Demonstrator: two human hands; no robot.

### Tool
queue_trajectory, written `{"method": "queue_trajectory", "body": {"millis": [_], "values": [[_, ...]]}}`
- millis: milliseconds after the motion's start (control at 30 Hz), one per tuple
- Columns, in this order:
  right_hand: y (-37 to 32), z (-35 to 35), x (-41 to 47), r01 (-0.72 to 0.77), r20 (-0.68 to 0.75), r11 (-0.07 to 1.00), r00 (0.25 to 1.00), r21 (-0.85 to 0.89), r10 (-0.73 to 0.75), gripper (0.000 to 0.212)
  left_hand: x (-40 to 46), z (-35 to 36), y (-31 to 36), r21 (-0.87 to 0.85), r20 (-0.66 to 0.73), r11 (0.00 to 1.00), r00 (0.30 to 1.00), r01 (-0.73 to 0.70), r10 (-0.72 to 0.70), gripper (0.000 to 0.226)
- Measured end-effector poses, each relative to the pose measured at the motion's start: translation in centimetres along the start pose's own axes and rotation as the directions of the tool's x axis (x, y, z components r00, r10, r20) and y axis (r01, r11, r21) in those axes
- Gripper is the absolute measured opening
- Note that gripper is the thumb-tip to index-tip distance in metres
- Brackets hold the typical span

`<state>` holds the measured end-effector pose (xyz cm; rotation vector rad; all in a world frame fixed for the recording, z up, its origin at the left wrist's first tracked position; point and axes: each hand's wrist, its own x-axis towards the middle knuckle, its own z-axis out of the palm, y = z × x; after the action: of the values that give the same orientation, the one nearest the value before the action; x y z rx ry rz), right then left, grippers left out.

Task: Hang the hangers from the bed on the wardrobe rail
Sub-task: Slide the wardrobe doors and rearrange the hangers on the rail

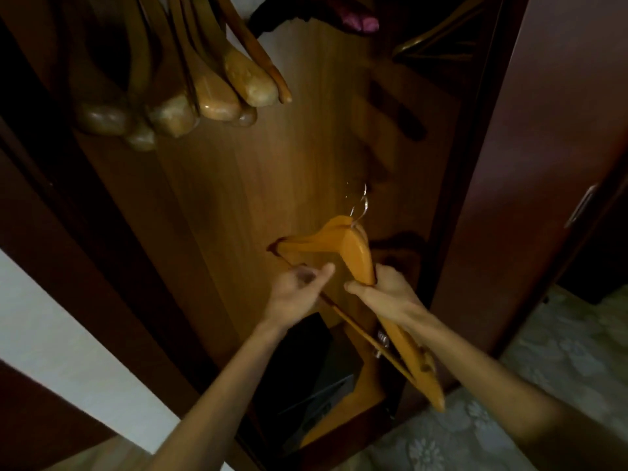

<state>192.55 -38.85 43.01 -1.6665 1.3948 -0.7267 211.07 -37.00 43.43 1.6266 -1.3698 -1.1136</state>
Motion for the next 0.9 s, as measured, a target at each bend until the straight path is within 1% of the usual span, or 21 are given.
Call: {"method": "queue_trajectory", "body": {"millis": [33,67,133,200,233,267,300,333,367,400,433,500,567,633,767,900], "values": [[-0.2,0.5,-0.5,0.02,0.011,1.0,1.0,-0.002,-0.02,0.027,-0.9,1.3,0.2,-0.094,0.107,0.994,0.993,0.056,-0.046,0.05],[-0.4,0.9,-1.0,0.014,0.035,1.0,0.999,-0.01,-0.014,0.03,-1.7,2.3,0.4,-0.162,0.155,0.984,0.986,0.08,-0.055,0.057],[-1.5,1.2,-2.6,-0.012,0.092,1.0,0.996,0.01,0.011,0.034,-2.1,3.2,0.4,-0.216,0.15,0.971,0.986,0.1,-0.068,0.059],[-2.3,0.7,-4.2,-0.015,0.162,0.999,0.987,0.042,0.008,0.034,-2.3,3.1,0.2,-0.214,0.159,0.967,0.982,0.138,-0.105,0.057],[-2.0,0.5,-4.6,-0.028,0.174,0.996,0.985,0.086,0.013,0.028,-2.3,2.8,-0.1,-0.213,0.164,0.965,0.979,0.154,-0.12,0.058],[-2.2,0.3,-5.1,-0.058,0.163,0.988,0.986,0.142,0.035,0.006,-2.3,2.5,-0.2,-0.216,0.162,0.963,0.978,0.162,-0.128,0.057],[-1.6,0.1,-5.1,-0.061,0.163,0.978,0.986,0.198,0.028,0.01,-2.2,2.3,-0.3,-0.219,0.157,0.963,0.98,0.157,-0.124,0.054],[-2.1,-0.1,-5.6,-0.065,0.176,0.973,0.984,0.219,0.027,0.033,-2.3,2.2,-0.1,-0.219,0.155,0.965,0.981,0.147,-0.114,0.048],[-1.8,-0.3,-5.5,-0.048,0.199,0.976,0.98,0.214,0.004,0.028,-2.5,2.1,0.2,-0.214,0.158,0.967,0.982,0.137,-0.104,0.042],[-2.0,-0.4,-5.5,-0.002,0.206,0.986,0.978,0.167,-0.033,0.042,-2.6,2.0,0.6,-0.213,0.162,0.969,0.982,0.129,-0.095,0.038],[-2.1,-0.4,-5.4,0.01,0.221,0.986,0.974,0.165,-0.047,0.052,-2.7,2.0,0.9,-0.215,0.168,0.97,0.983,0.116,-0.08,0.036],[-2.3,-1.0,-5.2,0.034,0.214,0.98,0.974,0.197,-0.077,0.059,-2.8,1.9,1.9,-0.233,0.169,0.968,0.984,0.094,-0.055,0.033],[-3.2,-2.0,-5.4,0.096,0.182,0.973,0.974,0.211,-0.135,0.054,-2.9,1.8,3.2,-0.264,0.161,0.962,0.987,0.066,-0.023,0.03],[-4.2,-3.5,-5.3,0.14,0.159,0.971,0.972,0.194,-0.172,0.047,-3.1,1.7,5.0,-0.302,0.184,0.953,0.983,0.028,0.03,0.03],[-6.3,-7.4,-4.9,0.183,0.15,0.963,0.965,0.197,-0.214,0.033,-3.2,0.8,8.8,-0.373,0.234,0.928,0.965,-0.02,0.115,0.027],[-9.0,-11.1,-4.4,0.217,0.124,0.954,0.962,0.208,-0.245,0.03,-2.2,-1.3,12.8,-0.486,0.176,0.874,0.979,0.0,0.098,0.027]]}}
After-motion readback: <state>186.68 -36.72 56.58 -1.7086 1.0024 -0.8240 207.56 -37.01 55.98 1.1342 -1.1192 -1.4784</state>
